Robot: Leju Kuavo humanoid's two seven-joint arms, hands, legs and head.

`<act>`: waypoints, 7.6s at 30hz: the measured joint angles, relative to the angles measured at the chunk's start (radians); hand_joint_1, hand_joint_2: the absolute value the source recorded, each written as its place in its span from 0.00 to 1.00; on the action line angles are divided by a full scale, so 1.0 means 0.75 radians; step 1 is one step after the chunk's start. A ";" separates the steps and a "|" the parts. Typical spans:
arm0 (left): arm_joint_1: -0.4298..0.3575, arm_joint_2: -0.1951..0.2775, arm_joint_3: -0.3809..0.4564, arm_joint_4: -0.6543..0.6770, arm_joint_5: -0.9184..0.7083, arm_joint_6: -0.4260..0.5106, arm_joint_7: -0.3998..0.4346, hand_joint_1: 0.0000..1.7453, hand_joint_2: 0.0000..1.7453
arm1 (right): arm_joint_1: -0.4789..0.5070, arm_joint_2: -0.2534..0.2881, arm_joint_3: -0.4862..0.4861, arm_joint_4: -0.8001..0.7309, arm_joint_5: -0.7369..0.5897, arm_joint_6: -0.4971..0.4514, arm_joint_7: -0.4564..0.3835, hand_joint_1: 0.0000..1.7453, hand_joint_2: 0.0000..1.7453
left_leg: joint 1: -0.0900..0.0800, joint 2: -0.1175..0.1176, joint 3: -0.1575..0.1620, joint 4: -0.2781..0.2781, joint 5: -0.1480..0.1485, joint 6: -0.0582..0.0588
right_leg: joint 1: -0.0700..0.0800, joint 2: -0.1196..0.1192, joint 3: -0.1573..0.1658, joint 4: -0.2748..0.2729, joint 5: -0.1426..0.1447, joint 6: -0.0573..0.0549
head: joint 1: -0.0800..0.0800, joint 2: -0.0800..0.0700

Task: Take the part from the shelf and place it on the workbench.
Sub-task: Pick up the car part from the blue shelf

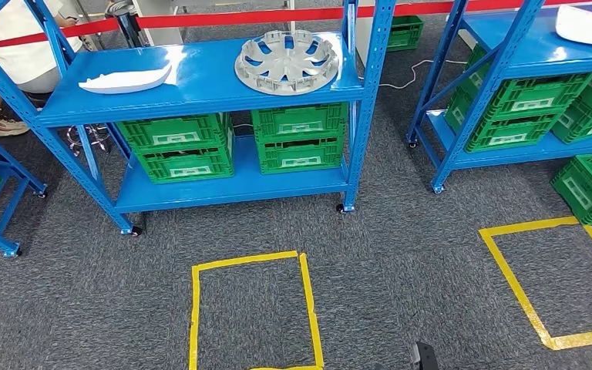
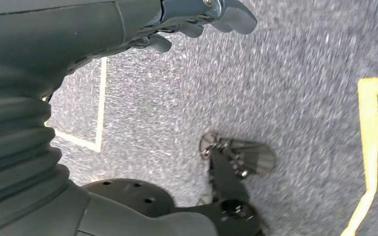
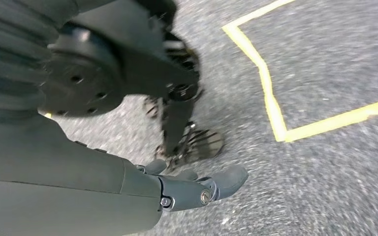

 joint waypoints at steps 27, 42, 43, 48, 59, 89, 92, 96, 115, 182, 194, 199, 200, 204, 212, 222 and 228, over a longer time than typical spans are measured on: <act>-0.132 -0.075 0.188 0.136 -0.221 0.308 0.028 0.00 1.00 | -0.139 -0.076 -0.611 0.000 -0.410 -0.111 -0.598 0.00 1.00 | -0.004 0.000 -0.006 0.007 -0.001 0.007 | -0.004 0.000 0.000 -0.001 0.004 0.008 | 0.000 0.000; -0.130 -0.073 0.201 0.146 -0.246 0.315 0.049 0.00 1.00 | -0.145 -0.046 -0.621 -0.643 -0.101 -0.171 -0.568 0.00 1.00 | -0.005 0.000 -0.007 0.009 0.001 0.011 | -0.005 0.001 0.000 -0.001 0.006 0.011 | 0.000 0.000; -0.130 -0.073 0.201 0.146 -0.247 0.314 0.049 0.00 0.75 | -0.144 -0.040 -0.604 -0.676 -0.070 -0.183 -0.560 0.00 1.00 | -0.005 0.000 -0.007 0.009 0.001 0.011 | -0.005 0.001 0.000 -0.001 0.006 0.011 | 0.000 0.000; -0.130 -0.074 0.201 0.146 -0.258 0.303 0.049 0.00 0.00 | -0.136 -0.011 -0.497 -0.813 0.105 -0.243 -0.519 0.00 1.00 | -0.005 0.000 -0.007 0.009 0.001 0.011 | -0.005 0.001 0.000 -0.001 0.006 0.011 | 0.000 0.000; -0.130 -0.076 0.201 0.146 -0.275 0.274 0.031 0.00 0.00 | -0.134 0.040 -0.213 -0.998 0.528 -0.364 -0.437 0.00 0.00 | -0.005 -0.001 -0.008 0.009 0.002 0.012 | -0.005 0.000 0.000 -0.001 0.006 0.011 | 0.000 0.000; -0.130 -0.082 0.282 0.146 -0.285 0.358 -0.173 0.00 0.00 | -0.223 0.146 0.776 -1.249 1.548 -0.666 -0.433 0.00 0.00 | -0.011 0.003 -0.009 -0.003 0.002 0.048 | -0.014 -0.001 0.001 -0.007 0.041 0.035 | -0.004 0.000; -0.131 -0.091 0.293 0.146 -0.280 0.376 -0.181 0.00 0.00 | -0.226 0.144 0.794 -1.281 1.544 -0.679 -0.440 0.00 0.00 | -0.001 0.005 0.025 -0.052 0.027 0.070 | -0.010 -0.002 -0.024 0.044 0.028 0.043 | -0.004 0.000; -0.130 -0.094 0.303 0.146 -0.270 0.377 -0.186 0.00 0.00 | -0.231 0.133 0.799 -1.295 1.508 -0.699 -0.444 0.00 0.00 | 0.002 0.007 0.030 -0.051 0.030 0.071 | -0.008 0.003 -0.168 0.290 -0.092 0.052 | 0.007 0.000; -0.129 -0.102 0.343 0.146 -0.262 0.376 -0.166 0.00 0.00 | -0.195 0.114 0.792 -1.375 1.399 -0.685 -0.464 0.00 0.00 | -0.013 -0.013 -0.189 0.215 0.019 0.029 | 0.022 0.025 0.002 0.028 -0.030 -0.053 | 0.009 0.000; -0.138 -0.107 0.361 0.146 -0.294 0.328 -0.176 0.00 0.00 | -0.113 0.097 0.740 -1.476 1.339 -0.617 -0.544 0.00 0.00 | -0.013 -0.028 -0.275 0.348 -0.030 0.011 | 0.024 0.007 0.011 -0.035 0.018 -0.061 | -0.019 0.000; -0.140 -0.104 0.364 0.146 -0.319 0.316 -0.182 0.00 0.00 | -0.117 0.097 0.739 -1.483 1.323 -0.613 -0.568 0.00 0.00 | -0.022 -0.038 -0.057 0.015 0.047 0.078 | 0.024 0.003 -0.092 0.095 0.025 -0.003 | -0.012 0.000; -0.143 -0.103 0.364 0.145 -0.316 0.307 -0.174 0.00 0.00 | -0.117 0.097 0.738 -1.495 1.329 -0.612 -0.561 0.00 0.00 | -0.024 -0.040 -0.045 0.014 0.030 0.039 | 0.029 0.006 -0.036 -0.016 0.045 -0.030 | -0.013 0.000; -0.144 -0.103 0.364 0.145 -0.313 0.304 -0.176 0.00 0.00 | -0.117 0.098 0.738 -1.500 1.330 -0.611 -0.560 0.00 0.00 | -0.023 -0.038 -0.051 0.032 0.018 0.030 | 0.026 0.005 -0.029 -0.022 0.045 -0.039 | -0.015 0.000; -0.143 -0.102 0.364 0.146 -0.314 0.302 -0.177 0.00 0.00 | -0.112 0.098 0.738 -1.511 1.336 -0.606 -0.552 0.00 0.00 | -0.018 -0.029 -0.213 0.337 -0.104 0.006 | 0.021 -0.001 -0.004 -0.031 0.031 -0.061 | -0.019 0.000; -0.142 -0.097 0.364 0.147 -0.331 0.285 -0.177 0.00 0.00 | -0.097 0.098 0.737 -1.529 1.341 -0.605 -0.538 0.00 0.00 | -0.021 -0.024 -0.109 0.029 0.090 0.032 | 0.029 0.006 0.042 -0.028 -0.015 -0.024 | -0.020 0.000; -0.144 -0.100 0.364 0.146 -0.342 0.276 -0.192 0.00 0.00 | -0.079 0.096 0.735 -1.545 1.354 -0.596 -0.544 0.00 0.00 | -0.021 -0.029 -0.074 0.017 0.055 0.089 | 0.024 0.005 -0.185 0.324 -0.098 0.011 | -0.009 0.000; -0.149 -0.102 0.364 0.146 -0.345 0.275 -0.196 0.00 0.00 | -0.082 0.097 0.733 -1.545 1.356 -0.594 -0.549 0.00 0.00 | -0.027 -0.034 -0.044 0.015 0.016 0.051 | 0.037 0.007 -0.046 -0.008 0.039 -0.026 | -0.010 0.000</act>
